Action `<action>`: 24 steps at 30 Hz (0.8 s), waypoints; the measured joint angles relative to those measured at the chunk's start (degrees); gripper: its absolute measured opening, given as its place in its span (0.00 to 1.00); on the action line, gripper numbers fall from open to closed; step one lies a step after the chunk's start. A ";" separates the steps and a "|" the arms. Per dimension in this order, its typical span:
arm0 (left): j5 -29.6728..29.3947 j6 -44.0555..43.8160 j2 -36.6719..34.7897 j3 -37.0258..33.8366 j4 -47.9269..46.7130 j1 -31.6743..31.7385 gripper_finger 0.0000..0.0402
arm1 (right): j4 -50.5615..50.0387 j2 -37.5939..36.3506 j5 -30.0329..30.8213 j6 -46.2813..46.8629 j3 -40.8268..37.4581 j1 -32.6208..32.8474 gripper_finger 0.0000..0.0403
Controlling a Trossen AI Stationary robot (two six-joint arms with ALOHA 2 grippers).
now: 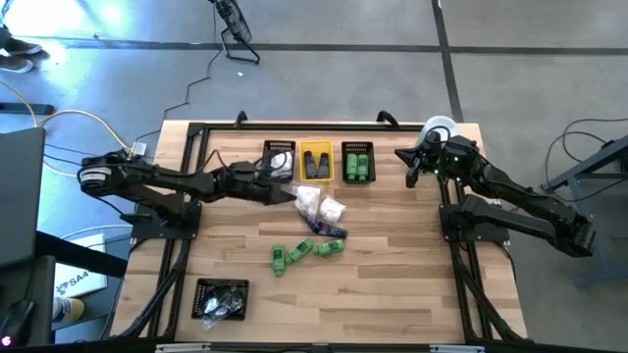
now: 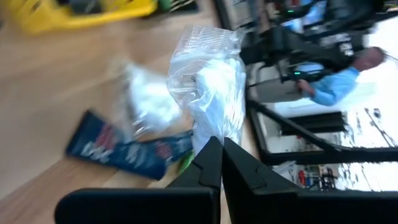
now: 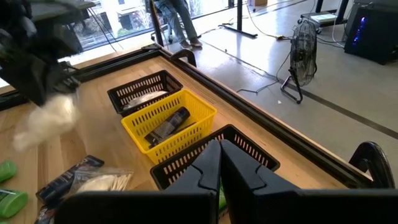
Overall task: Pick & Place Travel size toiletries
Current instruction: Put the cotton pack into the top left black bin
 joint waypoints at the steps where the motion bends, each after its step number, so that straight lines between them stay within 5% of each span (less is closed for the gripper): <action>1: -0.19 0.89 -0.90 0.29 -0.05 0.02 0.00 | 0.08 0.00 0.02 0.01 0.00 0.00 0.01; 8: -6.72 8.73 -3.45 6.47 -6.67 0.04 0.00 | 0.43 0.00 0.52 0.11 0.00 -0.02 0.01; 16: -17.56 20.69 -3.43 22.85 -40.74 0.06 0.00 | 1.07 0.00 1.53 0.09 0.00 -0.02 0.01; 20: -25.85 21.24 -3.43 29.71 -57.65 0.50 0.00 | 1.47 0.00 1.54 0.09 0.00 -0.02 0.01; 24: -27.67 21.04 -3.43 33.03 -67.67 3.34 0.00 | 1.79 0.00 1.55 0.19 0.00 -0.02 0.01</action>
